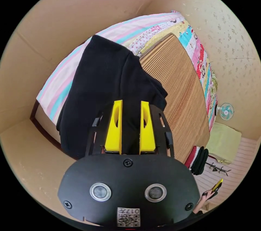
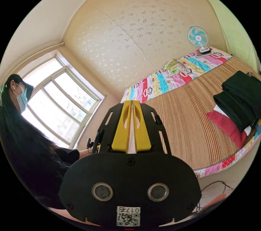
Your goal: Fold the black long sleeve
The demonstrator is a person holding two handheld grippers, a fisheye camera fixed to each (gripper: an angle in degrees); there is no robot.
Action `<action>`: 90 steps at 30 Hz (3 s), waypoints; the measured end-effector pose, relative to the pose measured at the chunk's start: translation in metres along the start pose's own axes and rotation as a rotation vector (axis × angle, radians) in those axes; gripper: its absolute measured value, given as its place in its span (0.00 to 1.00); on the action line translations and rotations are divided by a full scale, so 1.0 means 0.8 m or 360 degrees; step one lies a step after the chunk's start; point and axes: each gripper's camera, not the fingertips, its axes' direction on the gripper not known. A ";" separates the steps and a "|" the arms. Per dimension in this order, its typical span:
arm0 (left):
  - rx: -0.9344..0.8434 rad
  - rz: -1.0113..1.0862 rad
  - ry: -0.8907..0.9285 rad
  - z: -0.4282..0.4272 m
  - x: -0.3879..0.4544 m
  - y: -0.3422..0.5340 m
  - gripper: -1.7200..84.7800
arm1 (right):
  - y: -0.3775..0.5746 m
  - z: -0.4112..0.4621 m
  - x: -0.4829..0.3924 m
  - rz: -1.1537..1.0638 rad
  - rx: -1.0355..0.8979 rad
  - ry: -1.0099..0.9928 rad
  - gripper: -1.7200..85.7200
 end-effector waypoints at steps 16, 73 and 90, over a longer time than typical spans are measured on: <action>0.0520 0.1626 0.2102 -0.320 0.021 0.137 0.01 | -0.042 0.038 -0.125 -0.0609 -0.0354 -0.0267 0.05; 0.0265 0.1998 0.1509 -0.541 0.561 0.384 0.06 | -0.078 -0.179 -0.211 -0.1146 -0.0068 -0.0155 0.09; 0.0521 0.2122 0.1572 -0.687 0.565 0.386 0.05 | 0.026 -0.135 -0.052 -0.0765 -0.0361 -0.0705 0.07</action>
